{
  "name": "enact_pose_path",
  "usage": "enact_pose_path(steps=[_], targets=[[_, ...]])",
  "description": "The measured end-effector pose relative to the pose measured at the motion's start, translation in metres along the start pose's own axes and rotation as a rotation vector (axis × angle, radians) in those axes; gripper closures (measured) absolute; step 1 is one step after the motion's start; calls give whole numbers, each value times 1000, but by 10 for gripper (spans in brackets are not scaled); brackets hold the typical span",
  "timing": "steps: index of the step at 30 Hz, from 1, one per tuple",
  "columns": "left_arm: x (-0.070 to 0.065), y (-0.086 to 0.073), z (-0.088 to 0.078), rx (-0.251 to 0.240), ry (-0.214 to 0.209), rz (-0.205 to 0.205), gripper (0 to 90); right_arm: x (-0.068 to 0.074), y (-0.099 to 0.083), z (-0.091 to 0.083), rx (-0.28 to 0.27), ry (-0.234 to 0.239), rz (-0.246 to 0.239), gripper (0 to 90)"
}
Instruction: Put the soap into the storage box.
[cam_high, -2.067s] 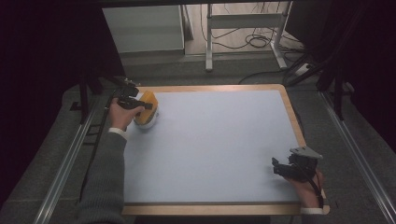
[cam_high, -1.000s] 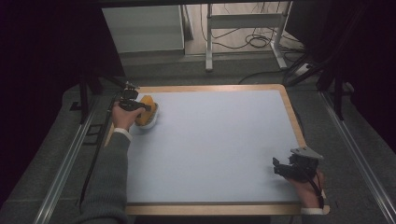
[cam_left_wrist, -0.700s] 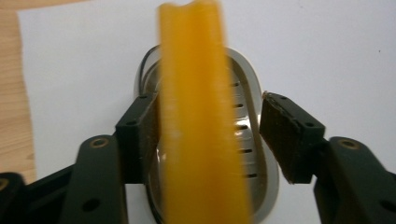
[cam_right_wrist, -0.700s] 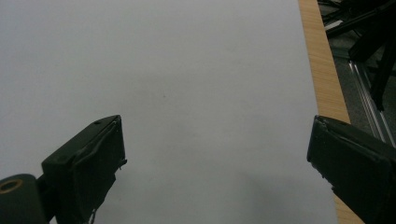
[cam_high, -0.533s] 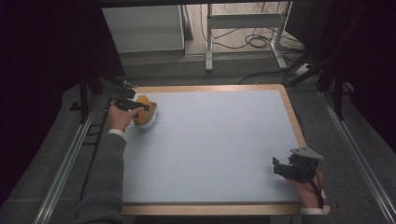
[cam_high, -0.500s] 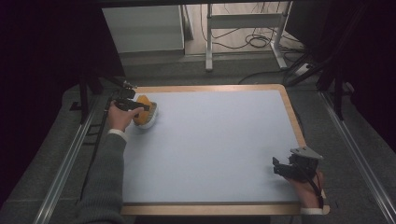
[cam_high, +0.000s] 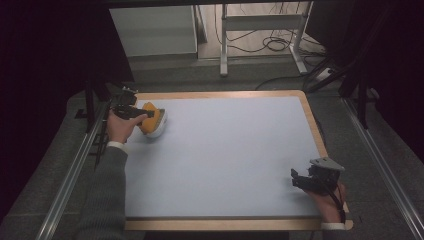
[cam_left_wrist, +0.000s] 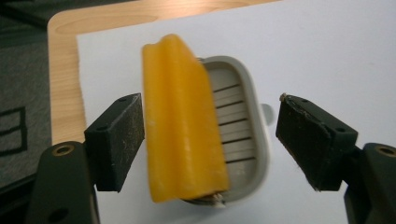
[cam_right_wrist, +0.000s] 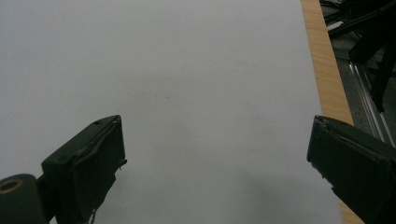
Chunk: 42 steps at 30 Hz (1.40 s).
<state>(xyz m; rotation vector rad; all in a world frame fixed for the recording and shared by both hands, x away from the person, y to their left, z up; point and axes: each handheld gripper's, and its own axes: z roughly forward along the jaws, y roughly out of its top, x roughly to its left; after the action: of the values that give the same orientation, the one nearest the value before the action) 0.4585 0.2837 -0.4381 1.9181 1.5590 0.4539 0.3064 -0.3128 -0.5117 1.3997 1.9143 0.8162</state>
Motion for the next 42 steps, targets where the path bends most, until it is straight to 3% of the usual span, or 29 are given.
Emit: enact_pose_path(steps=[3, 4, 5, 6, 7, 11, 14, 21, 24, 29, 32, 34, 42], targets=[[-8, -8, -8, -19, -55, 29, 237, 0, 0, 0, 1, 3, -3, 41], [-8, -8, -8, -19, -55, 29, 236, 0, 0, 0, 1, 3, -3, 41], [-12, -13, -12, -32, -89, 36, 236, 1, 1, 0, 1, 3, -2, 41], [-12, -13, -12, -32, -89, 36, 235, 1, 1, 0, 0, 3, -2, 41], [-16, -19, -15, -41, -119, 50, 228, 1, 1, 0, 0, 3, -1, 41], [-24, -29, -20, -57, -153, 79, 216, 1, 1, 0, 1, 3, -5, 41], [-33, -44, -30, -74, -176, 113, 210, 1, 1, -1, -4, 3, -7, 41], [-42, -74, -36, -93, -212, 108, 201, 2, 2, -1, -2, 3, -7, 41], [-49, -94, -36, -108, -241, 108, 201, 2, 2, -2, -2, 2, -8, 41], [-57, -117, -34, -115, -240, 122, 190, 3, 2, -2, -3, 1, -9, 41], [-64, -140, -28, -79, -201, 144, 185, 2, 2, -2, -3, 2, -11, 41], [-66, -148, -26, -72, -214, 139, 186, 2, 2, -2, -3, 2, -12, 41], [-66, -152, -24, -56, -200, 146, 187, 5, 2, -1, -3, 9, -19, 41]])
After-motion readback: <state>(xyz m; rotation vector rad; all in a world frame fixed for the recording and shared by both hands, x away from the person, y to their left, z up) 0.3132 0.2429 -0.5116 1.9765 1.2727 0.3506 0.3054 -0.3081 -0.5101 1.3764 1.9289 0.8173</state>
